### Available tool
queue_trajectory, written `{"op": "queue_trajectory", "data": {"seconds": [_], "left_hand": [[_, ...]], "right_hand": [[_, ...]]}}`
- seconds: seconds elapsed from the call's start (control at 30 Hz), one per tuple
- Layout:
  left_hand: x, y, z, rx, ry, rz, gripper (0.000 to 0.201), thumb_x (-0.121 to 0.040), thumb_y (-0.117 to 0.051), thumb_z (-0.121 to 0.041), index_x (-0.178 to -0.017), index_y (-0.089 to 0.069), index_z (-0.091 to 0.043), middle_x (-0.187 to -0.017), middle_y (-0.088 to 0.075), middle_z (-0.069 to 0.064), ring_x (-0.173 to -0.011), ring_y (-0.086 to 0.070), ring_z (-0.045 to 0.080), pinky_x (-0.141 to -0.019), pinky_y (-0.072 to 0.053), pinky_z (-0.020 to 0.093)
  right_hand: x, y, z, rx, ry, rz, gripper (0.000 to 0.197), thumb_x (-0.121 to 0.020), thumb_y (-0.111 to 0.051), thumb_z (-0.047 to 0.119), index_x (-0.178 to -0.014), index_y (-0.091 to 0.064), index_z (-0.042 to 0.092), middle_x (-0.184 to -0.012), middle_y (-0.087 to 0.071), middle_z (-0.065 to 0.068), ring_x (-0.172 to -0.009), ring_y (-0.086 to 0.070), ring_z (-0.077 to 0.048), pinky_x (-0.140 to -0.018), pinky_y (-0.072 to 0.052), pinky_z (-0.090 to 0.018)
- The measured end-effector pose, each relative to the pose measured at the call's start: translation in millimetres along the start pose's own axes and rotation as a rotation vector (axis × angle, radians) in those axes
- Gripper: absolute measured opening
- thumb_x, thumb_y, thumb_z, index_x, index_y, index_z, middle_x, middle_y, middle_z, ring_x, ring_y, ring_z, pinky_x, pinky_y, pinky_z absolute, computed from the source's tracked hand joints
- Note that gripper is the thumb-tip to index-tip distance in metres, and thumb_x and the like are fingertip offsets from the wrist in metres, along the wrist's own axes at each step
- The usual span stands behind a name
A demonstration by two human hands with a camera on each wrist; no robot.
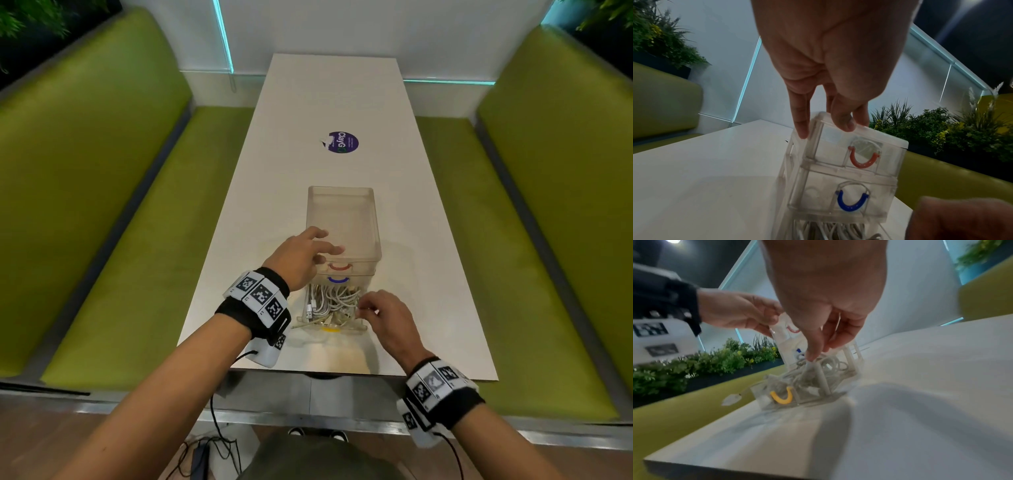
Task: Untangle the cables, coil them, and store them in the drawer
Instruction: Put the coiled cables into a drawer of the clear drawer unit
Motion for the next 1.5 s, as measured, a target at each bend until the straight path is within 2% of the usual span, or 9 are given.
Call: {"op": "queue_trajectory", "data": {"seconds": [0.2, 0.3, 0.43, 0.53, 0.63, 1.0, 1.2, 1.37, 1.5], "left_hand": [[1, -2, 1, 0.015, 0.025, -0.002, 0.056, -0.085, -0.046, 0.013, -0.123, -0.062, -0.025, -0.142, -0.041, 0.002, -0.09, -0.065, 0.019, -0.095, -0.045, 0.035], [0, -3, 2, 0.007, 0.019, -0.005, 0.056, -0.084, -0.047, 0.013, -0.123, -0.062, -0.026, -0.142, -0.041, 0.002, -0.088, -0.065, 0.018, -0.094, -0.046, 0.036], [-1, -4, 2, 0.0, 0.004, -0.007, 0.056, -0.085, -0.047, 0.012, -0.123, -0.062, -0.027, -0.142, -0.041, 0.001, -0.09, -0.066, 0.017, -0.09, -0.049, 0.033], [0, -4, 2, -0.031, 0.001, -0.015, 0.054, -0.087, -0.047, 0.01, -0.123, -0.062, -0.029, -0.142, -0.042, 0.0, -0.09, -0.065, 0.016, -0.087, -0.048, 0.029], [1, -3, 2, -0.026, 0.004, -0.02, 0.054, -0.087, -0.048, 0.009, -0.123, -0.062, -0.028, -0.142, -0.042, 0.001, -0.091, -0.066, 0.016, -0.089, -0.049, 0.031], [-2, -4, 4, -0.015, 0.016, -0.012, 0.055, -0.087, -0.047, 0.01, -0.123, -0.062, -0.029, -0.141, -0.042, -0.002, -0.089, -0.065, 0.013, -0.081, -0.042, 0.019], [-3, -5, 6, -0.026, -0.002, -0.029, 0.054, -0.087, -0.048, 0.009, -0.122, -0.062, -0.03, -0.14, -0.043, -0.001, -0.079, -0.059, 0.007, -0.083, -0.044, 0.021], [-4, -5, 8, 0.002, -0.011, -0.028, 0.055, -0.085, -0.05, 0.01, -0.121, -0.063, -0.03, -0.139, -0.043, -0.001, -0.076, -0.059, 0.008, -0.083, -0.047, 0.024], [-3, -4, 7, -0.003, -0.017, -0.024, 0.055, -0.086, -0.048, 0.01, -0.122, -0.063, -0.029, -0.139, -0.044, 0.0, -0.078, -0.06, 0.01, -0.087, -0.049, 0.029]], "right_hand": [[2, -10, 13, 0.242, 0.165, 0.018, 0.007, -0.079, -0.066, 0.013, -0.081, -0.073, 0.013, -0.082, -0.061, -0.002, -0.074, -0.057, -0.027, -0.06, -0.045, -0.032], [18, -17, 23, 0.474, 0.251, 0.16, 0.031, -0.079, -0.051, 0.034, -0.092, -0.071, 0.014, -0.094, -0.06, -0.003, -0.081, -0.056, -0.026, -0.062, -0.05, -0.037], [26, -28, 18, 0.669, 0.205, 0.308, 0.053, -0.076, -0.047, 0.056, -0.101, -0.065, 0.013, -0.104, -0.058, -0.005, -0.091, -0.049, -0.024, -0.07, -0.049, -0.036], [17, -25, 27, 0.774, 0.131, 0.319, 0.043, -0.085, -0.039, 0.045, -0.101, -0.068, 0.016, -0.11, -0.055, -0.004, -0.095, -0.052, -0.025, -0.075, -0.046, -0.037], [16, -23, 38, 0.708, 0.058, 0.364, 0.034, -0.095, -0.038, 0.031, -0.113, -0.059, 0.011, -0.123, -0.05, -0.009, -0.111, -0.046, -0.031, -0.089, -0.037, -0.04], [13, -68, 66, 0.316, 0.294, 0.371, 0.047, -0.087, -0.05, -0.006, -0.129, -0.056, 0.015, -0.121, -0.059, -0.009, -0.108, -0.053, -0.028, -0.085, -0.046, -0.034], [1, -54, 61, 0.195, 0.23, 0.292, 0.014, -0.089, -0.057, 0.013, -0.1, -0.066, 0.01, -0.099, -0.064, -0.006, -0.098, -0.054, -0.026, -0.075, -0.039, -0.03], [2, -30, 45, 0.087, 0.107, 0.082, 0.02, -0.091, -0.055, 0.019, -0.11, -0.058, 0.016, -0.096, -0.056, -0.001, -0.081, -0.055, -0.021, -0.069, -0.045, -0.033], [2, -41, 38, 0.2, 0.044, 0.13, 0.036, -0.092, -0.053, 0.019, -0.128, -0.054, 0.023, -0.115, -0.054, -0.009, -0.089, -0.061, -0.033, -0.073, -0.052, -0.04]]}}
Point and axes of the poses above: each hand's wrist, its own x-axis away from the middle knuckle, its own y-axis out of the back of the hand, z = x × y, the point moved 8 cm from there along -x, towards the middle knuckle
